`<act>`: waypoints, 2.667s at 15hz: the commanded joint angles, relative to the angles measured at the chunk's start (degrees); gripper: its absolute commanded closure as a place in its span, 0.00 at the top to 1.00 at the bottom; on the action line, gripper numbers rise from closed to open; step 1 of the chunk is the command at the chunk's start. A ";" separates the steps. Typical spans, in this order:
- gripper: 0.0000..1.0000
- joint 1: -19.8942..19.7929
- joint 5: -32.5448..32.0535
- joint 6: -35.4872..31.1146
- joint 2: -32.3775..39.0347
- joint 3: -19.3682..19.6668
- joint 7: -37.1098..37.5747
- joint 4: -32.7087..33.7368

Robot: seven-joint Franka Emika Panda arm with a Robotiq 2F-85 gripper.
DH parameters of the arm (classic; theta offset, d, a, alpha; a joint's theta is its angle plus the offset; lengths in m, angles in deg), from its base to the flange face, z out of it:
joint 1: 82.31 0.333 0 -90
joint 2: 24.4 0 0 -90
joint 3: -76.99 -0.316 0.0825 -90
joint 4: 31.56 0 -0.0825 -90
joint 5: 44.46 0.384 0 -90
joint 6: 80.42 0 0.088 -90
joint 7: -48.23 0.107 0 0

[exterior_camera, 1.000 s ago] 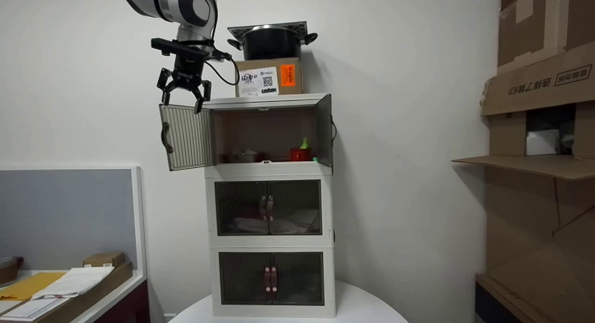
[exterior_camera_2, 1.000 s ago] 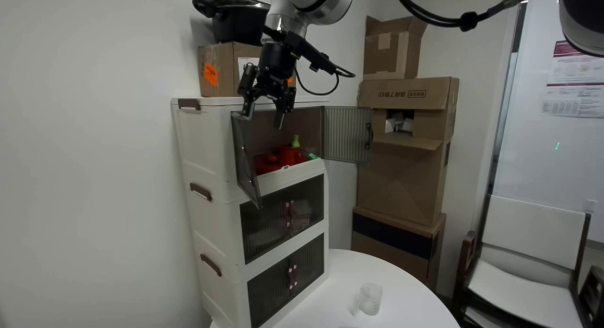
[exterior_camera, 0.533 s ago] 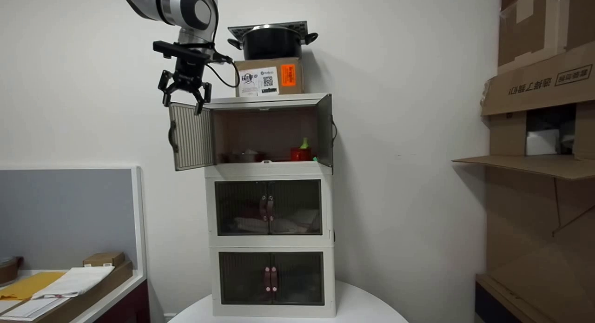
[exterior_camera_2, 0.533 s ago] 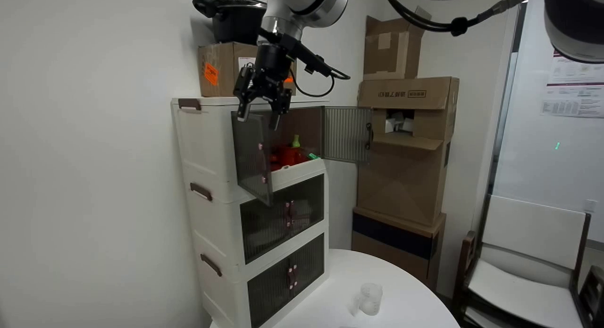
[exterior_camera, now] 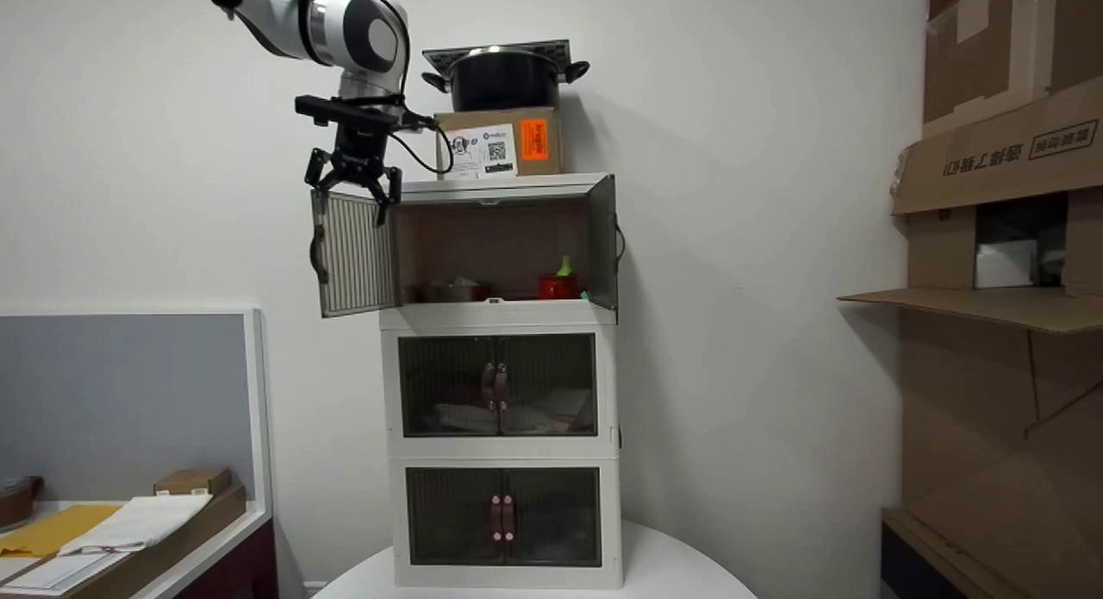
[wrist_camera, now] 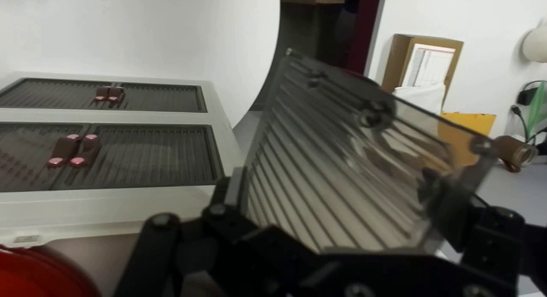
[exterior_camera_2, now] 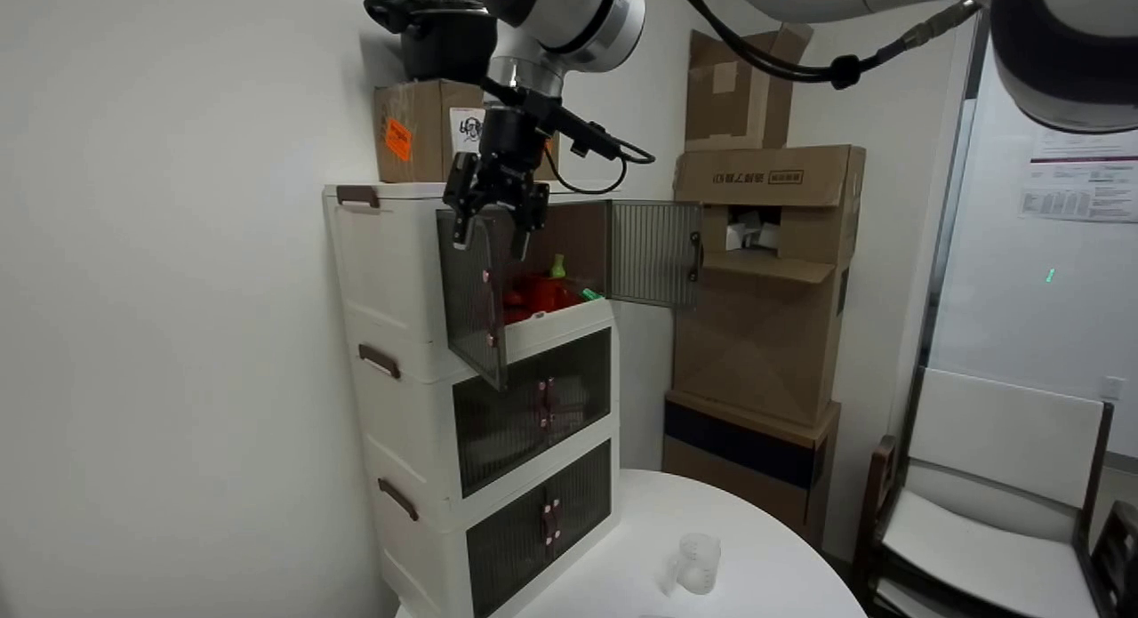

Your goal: Close the left topmost cabinet door.

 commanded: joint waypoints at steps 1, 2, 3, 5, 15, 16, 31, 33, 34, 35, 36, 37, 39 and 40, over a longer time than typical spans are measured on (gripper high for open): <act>1.00 0.62 -9.11 -3.49 -1.27 1.90 2.54 -0.63; 1.00 0.41 -11.64 -5.04 -1.97 2.40 3.17 -1.37; 1.00 0.32 -14.20 -6.62 -2.57 2.94 3.96 -2.00; 1.00 0.24 -19.19 -10.05 -3.79 4.09 5.70 -3.53; 1.00 -2.51 -24.06 -34.56 -3.95 6.66 11.53 -12.87; 1.00 -2.97 -21.74 -36.77 -3.78 6.19 9.60 -14.16; 1.00 -8.09 5.83 -44.91 -3.50 1.02 -21.82 -23.15; 1.00 -9.01 7.90 -41.84 -5.57 1.36 -22.27 -25.99; 1.00 -9.58 8.89 -39.67 -7.39 1.62 -22.41 -28.48; 1.00 -9.70 8.52 -37.84 -8.61 2.25 -21.18 -30.18; 1.00 -10.21 9.13 -35.11 -10.61 2.86 -20.50 -33.29; 1.00 -10.47 9.37 -32.59 -12.01 3.50 -20.07 -35.24; 1.00 -10.79 9.14 -28.22 -15.49 5.25 -17.84 -40.55; 1.00 -10.73 8.39 -27.52 -17.65 6.14 -16.30 -43.84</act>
